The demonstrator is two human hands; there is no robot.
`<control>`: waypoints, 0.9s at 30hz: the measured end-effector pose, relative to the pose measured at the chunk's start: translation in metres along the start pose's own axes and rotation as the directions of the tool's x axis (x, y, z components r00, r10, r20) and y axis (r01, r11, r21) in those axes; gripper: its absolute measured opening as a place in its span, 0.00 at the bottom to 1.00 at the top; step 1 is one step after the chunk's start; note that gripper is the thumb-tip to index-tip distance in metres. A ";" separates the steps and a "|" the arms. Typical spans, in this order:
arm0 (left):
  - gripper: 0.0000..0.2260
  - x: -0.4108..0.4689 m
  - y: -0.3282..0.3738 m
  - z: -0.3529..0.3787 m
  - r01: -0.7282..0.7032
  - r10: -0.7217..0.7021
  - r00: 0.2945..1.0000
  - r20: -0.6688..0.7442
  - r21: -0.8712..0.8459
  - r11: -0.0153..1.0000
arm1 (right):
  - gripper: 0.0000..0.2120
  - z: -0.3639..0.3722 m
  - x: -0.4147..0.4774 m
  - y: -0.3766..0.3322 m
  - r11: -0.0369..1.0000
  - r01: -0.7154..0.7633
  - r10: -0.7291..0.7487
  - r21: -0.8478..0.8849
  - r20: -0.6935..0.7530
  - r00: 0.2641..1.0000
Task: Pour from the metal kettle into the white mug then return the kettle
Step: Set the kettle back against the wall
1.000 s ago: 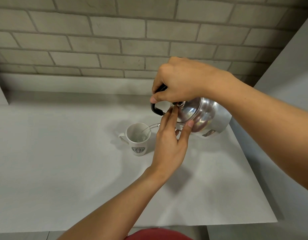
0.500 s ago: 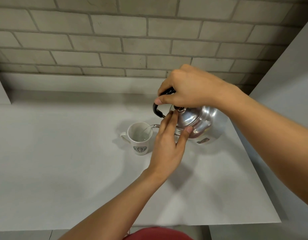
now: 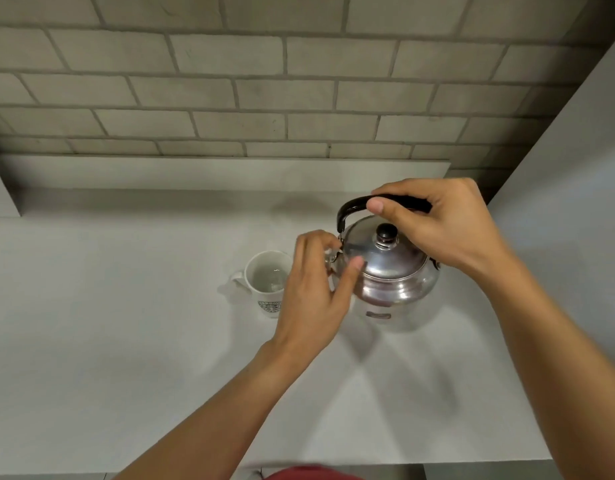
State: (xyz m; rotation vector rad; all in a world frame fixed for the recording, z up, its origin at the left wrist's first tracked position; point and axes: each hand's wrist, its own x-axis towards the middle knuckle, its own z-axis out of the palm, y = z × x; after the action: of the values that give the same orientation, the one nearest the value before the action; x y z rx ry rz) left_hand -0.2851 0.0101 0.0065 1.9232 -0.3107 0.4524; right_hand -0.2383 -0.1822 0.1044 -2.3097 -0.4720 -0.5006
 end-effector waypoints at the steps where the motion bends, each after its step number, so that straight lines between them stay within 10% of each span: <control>1: 0.17 0.006 0.002 0.001 0.022 -0.022 1.000 -0.002 0.018 1.000 | 0.12 -0.002 -0.003 0.005 0.999 -0.025 0.026 0.042 -0.019 0.999; 12: 0.12 0.058 -0.003 0.016 0.065 -0.116 0.983 0.142 0.320 0.945 | 0.16 0.009 -0.009 0.049 0.968 -0.150 0.154 0.201 -0.002 0.988; 27: 0.11 0.164 -0.060 0.039 0.134 -0.179 0.982 0.065 0.427 0.894 | 0.16 0.042 0.067 0.155 0.974 -0.216 0.223 -0.060 0.145 0.964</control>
State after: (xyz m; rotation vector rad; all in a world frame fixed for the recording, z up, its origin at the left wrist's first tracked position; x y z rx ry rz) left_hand -0.1067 -0.0037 0.0172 2.3804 -0.1252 0.3306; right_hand -0.0996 -0.2445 0.0199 -2.4161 -0.2724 -0.2314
